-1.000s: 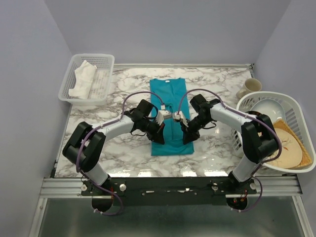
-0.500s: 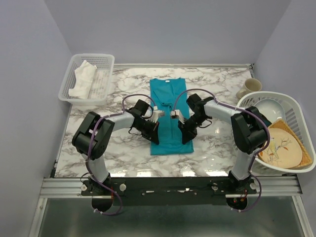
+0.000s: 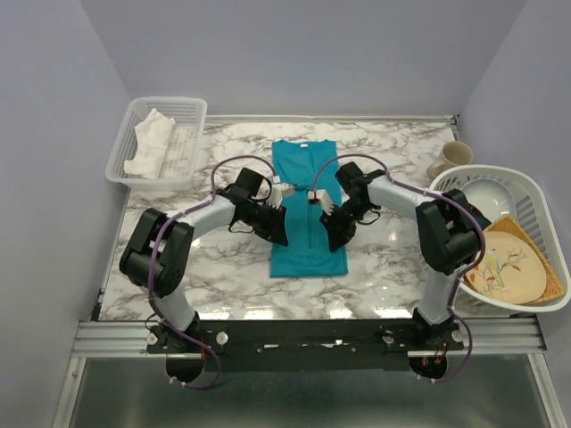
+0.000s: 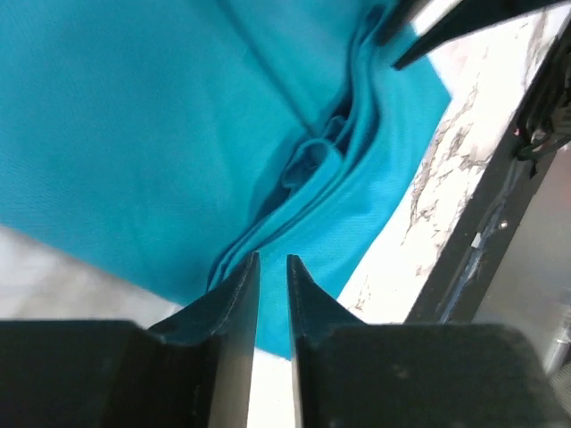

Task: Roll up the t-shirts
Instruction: Roll the T-shirt to the center of the board.

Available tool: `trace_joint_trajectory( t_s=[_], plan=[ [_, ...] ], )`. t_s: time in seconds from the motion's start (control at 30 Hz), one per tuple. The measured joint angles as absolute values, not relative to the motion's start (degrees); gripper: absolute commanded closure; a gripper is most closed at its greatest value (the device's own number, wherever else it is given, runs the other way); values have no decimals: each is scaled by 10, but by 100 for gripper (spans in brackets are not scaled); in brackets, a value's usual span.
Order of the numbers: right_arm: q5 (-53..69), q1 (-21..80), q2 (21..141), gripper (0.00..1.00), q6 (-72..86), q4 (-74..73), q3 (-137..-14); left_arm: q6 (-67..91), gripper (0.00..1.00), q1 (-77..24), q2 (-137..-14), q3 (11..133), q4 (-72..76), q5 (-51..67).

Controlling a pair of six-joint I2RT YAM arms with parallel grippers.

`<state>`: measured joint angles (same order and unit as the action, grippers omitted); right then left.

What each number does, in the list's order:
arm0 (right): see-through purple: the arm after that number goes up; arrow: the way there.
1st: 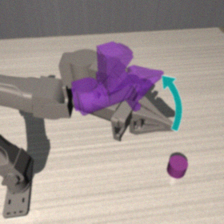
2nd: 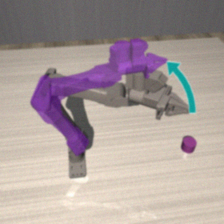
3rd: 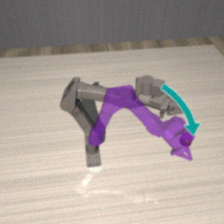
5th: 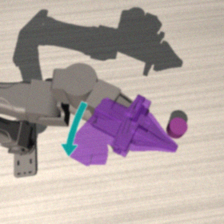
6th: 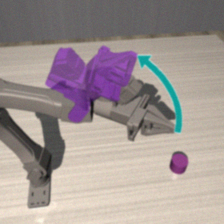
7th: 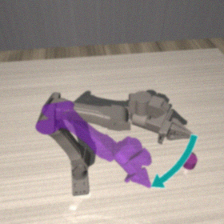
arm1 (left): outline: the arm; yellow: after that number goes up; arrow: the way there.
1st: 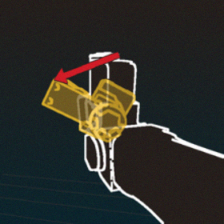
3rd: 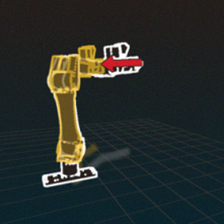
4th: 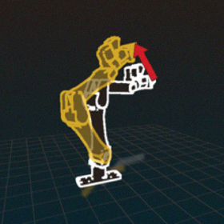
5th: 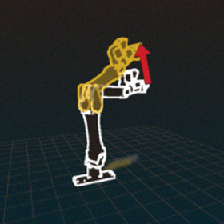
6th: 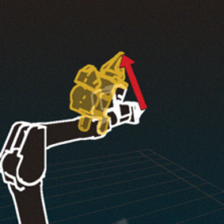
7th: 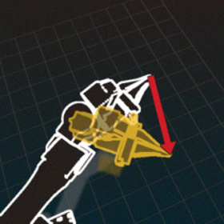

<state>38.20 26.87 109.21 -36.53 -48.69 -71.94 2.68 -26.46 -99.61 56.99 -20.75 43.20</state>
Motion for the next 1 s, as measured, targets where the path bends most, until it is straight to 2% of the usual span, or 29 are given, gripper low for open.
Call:
trace_joint_trajectory(
  t_s=[0.07, 0.1, 0.2, 0.23, 0.3, 0.4, 0.5, 0.7, 1.0],
  plan=[
    [367, 264, 1067, 63, -352, -477, -712, 17, 60, -265, -951, 569, -207, 421],
    [363, 262, 1052, 57, -349, -470, -704, 13, 57, -265, -933, 568, -206, 417],
    [351, 252, 955, 48, -350, -454, -666, -14, 47, -264, -829, 553, -197, 393],
    [350, 249, 904, 46, -361, -429, -638, -23, 41, -264, -817, 550, -196, 387],
    [350, 245, 796, 37, -397, -403, -582, -47, 37, -263, -734, 522, -186, 379],
    [352, 260, 641, 31, -465, -347, -479, -111, 33, -271, -655, 467, -187, 373],
    [352, 301, 555, 24, -550, -297, -386, -188, 29, -312, -603, 416, -195, 353],
    [338, 378, 512, 24, -691, -228, -238, -360, 26, -423, -492, 274, -167, 296],
    [286, 419, 572, 27, -735, -112, -212, -472, 28, -568, -491, 168, -66, 177]
  ],
)
